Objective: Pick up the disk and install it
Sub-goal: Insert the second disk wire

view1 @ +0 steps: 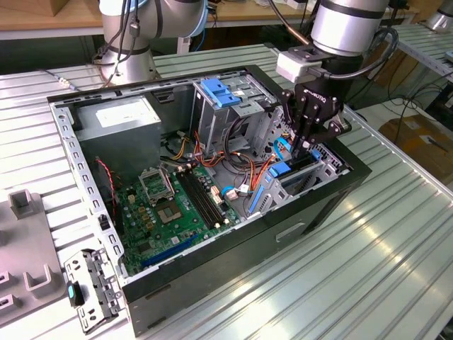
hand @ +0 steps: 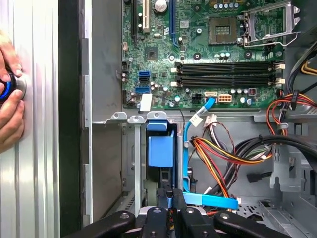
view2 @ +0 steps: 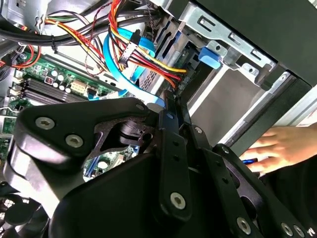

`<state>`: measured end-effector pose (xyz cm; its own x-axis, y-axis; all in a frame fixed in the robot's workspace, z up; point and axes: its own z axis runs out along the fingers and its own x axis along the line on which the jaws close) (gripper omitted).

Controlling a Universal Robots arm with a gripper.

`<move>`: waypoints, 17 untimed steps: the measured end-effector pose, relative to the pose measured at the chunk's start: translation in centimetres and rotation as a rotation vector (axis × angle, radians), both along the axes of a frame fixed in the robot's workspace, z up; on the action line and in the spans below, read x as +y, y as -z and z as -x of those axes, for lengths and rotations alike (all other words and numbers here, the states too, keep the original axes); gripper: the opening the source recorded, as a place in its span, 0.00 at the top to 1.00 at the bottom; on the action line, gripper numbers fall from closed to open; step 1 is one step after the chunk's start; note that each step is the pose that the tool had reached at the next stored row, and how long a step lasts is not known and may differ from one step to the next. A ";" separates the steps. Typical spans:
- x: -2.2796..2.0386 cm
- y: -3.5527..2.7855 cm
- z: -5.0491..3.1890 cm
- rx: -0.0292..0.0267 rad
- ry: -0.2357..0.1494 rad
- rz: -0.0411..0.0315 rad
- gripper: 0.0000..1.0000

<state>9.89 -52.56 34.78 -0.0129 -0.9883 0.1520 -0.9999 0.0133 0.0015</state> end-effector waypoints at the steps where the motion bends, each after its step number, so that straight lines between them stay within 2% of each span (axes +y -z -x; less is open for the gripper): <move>1: -0.05 0.03 0.00 -0.0034 0.000 -0.0100 0.84; 3: -0.33 0.05 0.01 -0.0108 0.000 -0.0346 0.84; 4: -0.43 0.05 0.01 -0.0123 0.000 -0.0432 0.84; 5: -0.67 0.06 0.03 -0.0141 0.000 -0.0601 0.84; 6: -1.05 0.05 0.03 -0.0150 0.000 -0.0727 0.84; 7: -1.81 0.05 0.03 -0.0151 0.000 -0.0998 0.84; 8: -2.09 0.06 0.03 -0.0151 0.000 -0.1133 0.84; 9: -2.19 0.09 0.03 -0.0151 0.000 -0.1148 0.84; 11: -2.64 0.93 -0.01 -0.0150 0.001 -0.1304 0.84; 16: -2.66 0.91 -0.02 -0.0151 0.000 -0.1318 0.83; 17: -2.65 0.68 -0.02 -0.0153 0.000 -0.1335 0.76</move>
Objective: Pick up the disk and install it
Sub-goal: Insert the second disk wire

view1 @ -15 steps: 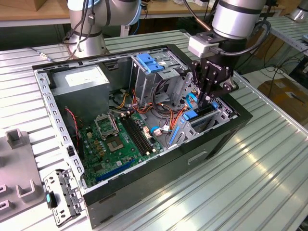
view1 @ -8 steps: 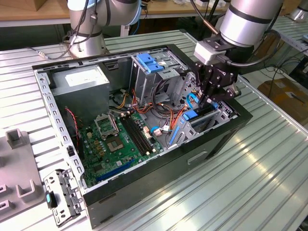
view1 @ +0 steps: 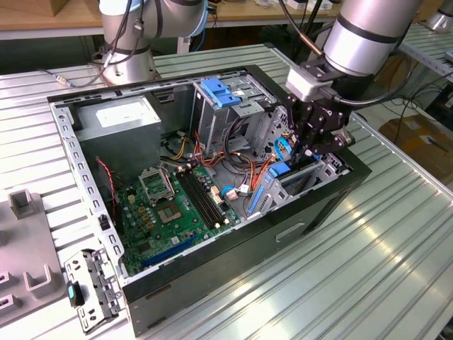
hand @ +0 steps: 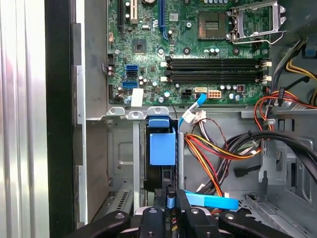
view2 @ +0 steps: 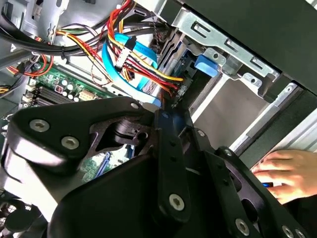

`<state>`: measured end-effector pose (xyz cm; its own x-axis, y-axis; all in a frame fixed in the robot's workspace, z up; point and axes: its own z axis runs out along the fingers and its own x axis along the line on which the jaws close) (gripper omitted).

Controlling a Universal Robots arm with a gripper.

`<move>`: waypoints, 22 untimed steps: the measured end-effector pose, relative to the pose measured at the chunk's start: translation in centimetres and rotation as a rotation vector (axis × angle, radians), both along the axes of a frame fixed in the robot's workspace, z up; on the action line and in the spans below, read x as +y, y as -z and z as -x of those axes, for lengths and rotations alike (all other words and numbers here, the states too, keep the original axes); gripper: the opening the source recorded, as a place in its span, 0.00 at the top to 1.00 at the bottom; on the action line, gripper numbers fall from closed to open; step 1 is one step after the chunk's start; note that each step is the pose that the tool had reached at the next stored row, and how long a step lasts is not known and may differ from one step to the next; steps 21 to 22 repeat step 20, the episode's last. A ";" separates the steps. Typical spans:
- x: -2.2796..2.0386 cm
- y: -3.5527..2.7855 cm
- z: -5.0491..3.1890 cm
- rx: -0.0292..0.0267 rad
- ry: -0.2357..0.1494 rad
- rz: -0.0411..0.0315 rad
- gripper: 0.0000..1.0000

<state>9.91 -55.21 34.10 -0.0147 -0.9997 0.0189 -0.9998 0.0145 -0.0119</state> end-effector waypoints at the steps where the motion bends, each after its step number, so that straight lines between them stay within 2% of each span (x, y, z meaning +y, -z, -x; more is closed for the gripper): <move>1: 0.00 -0.28 0.00 0.0001 0.000 0.0012 0.76; 6: 0.01 -1.42 0.00 0.0002 0.000 0.0024 0.76; 9: 0.01 -1.44 0.00 0.0002 0.000 0.0021 0.77; 11: 0.01 -1.46 0.00 0.0002 0.000 0.0024 0.89; 22: 0.01 -1.50 0.00 0.0002 0.000 0.0024 0.89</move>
